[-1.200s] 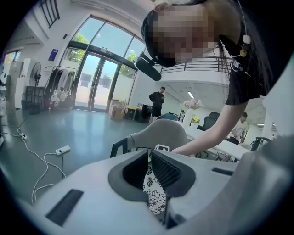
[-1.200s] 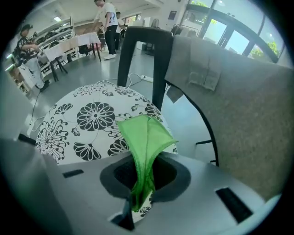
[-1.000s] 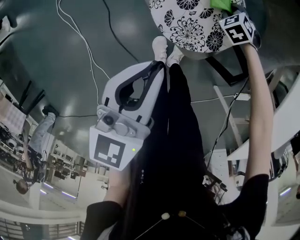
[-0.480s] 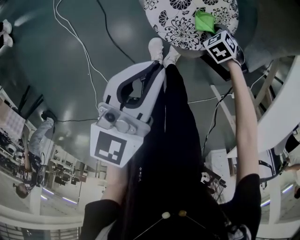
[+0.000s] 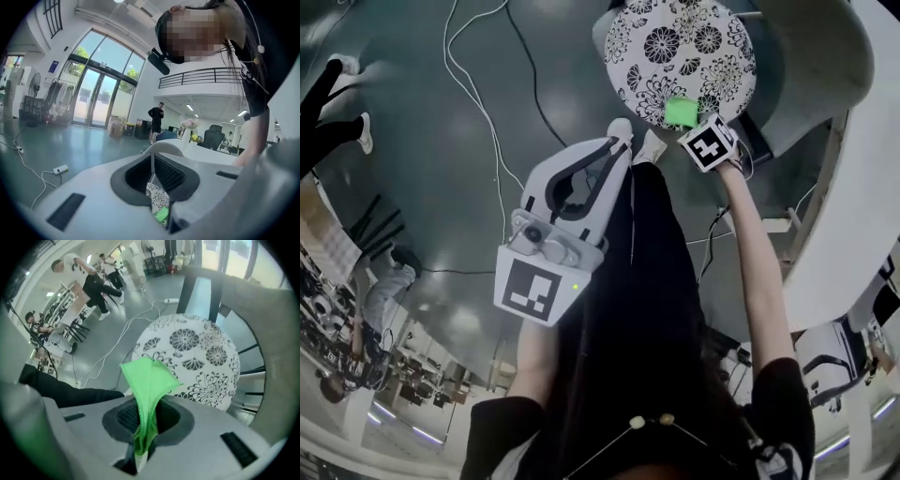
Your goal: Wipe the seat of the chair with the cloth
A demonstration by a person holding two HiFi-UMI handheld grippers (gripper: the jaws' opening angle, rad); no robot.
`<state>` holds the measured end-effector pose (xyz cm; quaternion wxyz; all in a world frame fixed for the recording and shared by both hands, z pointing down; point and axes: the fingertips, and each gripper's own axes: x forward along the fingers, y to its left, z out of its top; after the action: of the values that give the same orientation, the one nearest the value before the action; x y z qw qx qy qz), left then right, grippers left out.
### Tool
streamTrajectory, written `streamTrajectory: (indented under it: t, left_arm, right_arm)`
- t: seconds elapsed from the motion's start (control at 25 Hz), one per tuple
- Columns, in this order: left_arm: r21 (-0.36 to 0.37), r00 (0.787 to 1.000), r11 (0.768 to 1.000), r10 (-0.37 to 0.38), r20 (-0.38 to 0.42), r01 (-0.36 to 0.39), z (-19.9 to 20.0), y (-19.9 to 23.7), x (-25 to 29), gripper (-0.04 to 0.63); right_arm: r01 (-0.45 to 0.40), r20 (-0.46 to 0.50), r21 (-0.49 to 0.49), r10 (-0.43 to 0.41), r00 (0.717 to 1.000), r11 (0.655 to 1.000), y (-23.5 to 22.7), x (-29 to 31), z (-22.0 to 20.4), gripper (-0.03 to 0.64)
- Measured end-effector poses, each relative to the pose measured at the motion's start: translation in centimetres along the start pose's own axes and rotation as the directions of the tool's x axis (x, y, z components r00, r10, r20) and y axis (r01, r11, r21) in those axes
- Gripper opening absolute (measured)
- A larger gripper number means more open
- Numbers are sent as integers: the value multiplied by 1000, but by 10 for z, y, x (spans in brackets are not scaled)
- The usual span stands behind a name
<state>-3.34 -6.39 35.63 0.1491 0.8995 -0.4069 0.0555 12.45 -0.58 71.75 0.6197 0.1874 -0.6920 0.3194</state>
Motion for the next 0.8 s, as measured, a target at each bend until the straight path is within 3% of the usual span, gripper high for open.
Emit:
streamTrajectory:
  t: [0.08, 0.24, 0.4, 0.56, 0.68, 0.8]
  left_arm:
    - [-6, 1000, 1000, 0, 30, 0, 17, -4, -8, 25]
    - [-48, 999, 998, 47, 27, -45, 61, -8, -24, 25]
    - [35, 997, 999, 33, 69, -35, 125, -19, -41, 25]
    - [126, 996, 992, -25, 91, 14, 172, -40, -61, 25]
    - [58, 990, 998, -37, 139, 29, 198, -47, -76, 25]
    - [0, 984, 999, -35, 176, 35, 214, -52, -81, 25]
  right_arm:
    - [73, 167, 20, -76, 983, 997, 4, -40, 30, 52]
    - [189, 442, 82, -205, 873, 979, 32, -159, 62, 52]
    - [205, 661, 169, -265, 702, 964, 64, -297, 75, 51]
    - [193, 775, 255, -319, 545, 948, 81, -416, 58, 51]
    - [201, 827, 306, -364, 429, 931, 102, -490, 36, 49]
    - [260, 830, 378, -450, 331, 889, 115, -542, 10, 49]
